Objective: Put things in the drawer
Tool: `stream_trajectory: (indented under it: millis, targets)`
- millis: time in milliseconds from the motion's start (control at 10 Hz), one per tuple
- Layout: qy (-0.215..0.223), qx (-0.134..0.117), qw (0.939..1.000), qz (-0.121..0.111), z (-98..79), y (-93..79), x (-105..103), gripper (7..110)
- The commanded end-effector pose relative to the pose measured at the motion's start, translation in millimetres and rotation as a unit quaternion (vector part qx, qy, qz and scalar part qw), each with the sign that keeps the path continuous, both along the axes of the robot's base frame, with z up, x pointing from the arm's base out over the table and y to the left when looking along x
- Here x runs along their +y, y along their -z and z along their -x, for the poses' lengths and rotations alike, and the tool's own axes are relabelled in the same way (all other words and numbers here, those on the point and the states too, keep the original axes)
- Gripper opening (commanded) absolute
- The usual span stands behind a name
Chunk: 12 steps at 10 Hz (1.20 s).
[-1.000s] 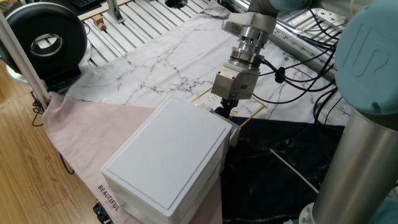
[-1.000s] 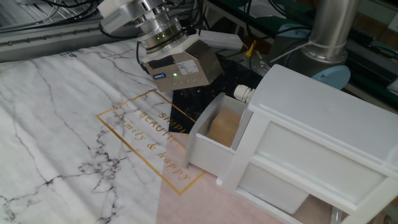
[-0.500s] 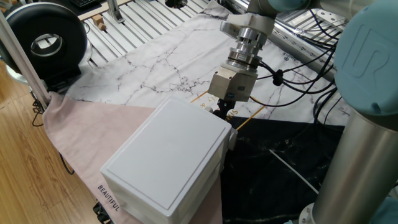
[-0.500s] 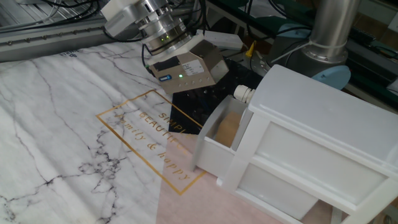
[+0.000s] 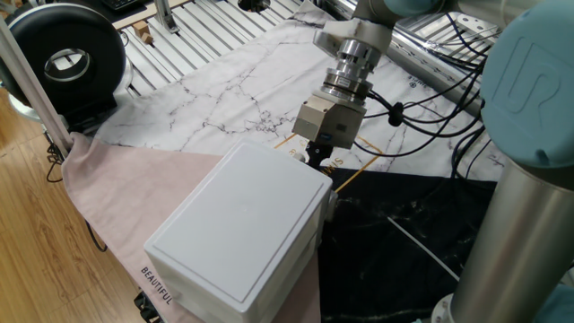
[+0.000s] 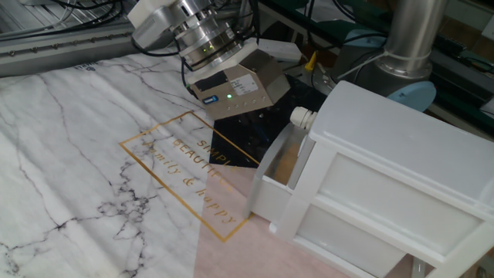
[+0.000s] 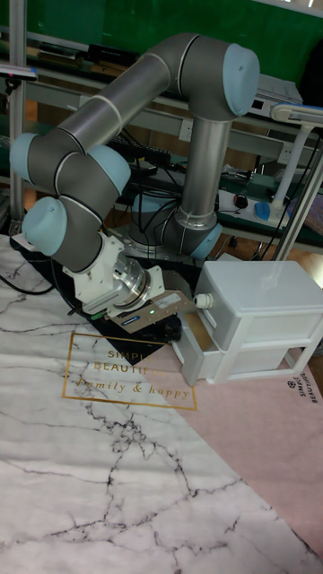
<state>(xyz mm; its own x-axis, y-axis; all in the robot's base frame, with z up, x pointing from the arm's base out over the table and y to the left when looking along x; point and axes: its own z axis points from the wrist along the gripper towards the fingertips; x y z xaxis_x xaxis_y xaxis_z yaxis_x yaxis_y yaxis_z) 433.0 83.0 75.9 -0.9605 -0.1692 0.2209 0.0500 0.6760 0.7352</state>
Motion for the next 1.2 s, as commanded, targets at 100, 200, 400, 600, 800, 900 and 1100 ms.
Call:
stream_trajectory:
  millis: [100,200,400,600,800,900,1100]
  targets:
    - [0.008,0.002,0.9999,-0.014,-3.6,-7.3,7,7]
    - [0.008,-0.002,1.0000,-0.005,-5.6,-3.9,4,7]
    - [-0.001,-0.008,0.9990,0.044,-12.0,5.1,-19,7]
    - [-0.021,-0.013,0.9953,0.094,-18.6,4.0,-53,7]
    - [-0.041,-0.024,0.9896,0.136,-33.3,-2.2,-90,7]
    - [-0.043,-0.037,0.9878,0.145,-42.2,1.0,-98,7]
    - [-0.025,-0.043,0.9911,0.123,-53.2,6.3,-83,7]
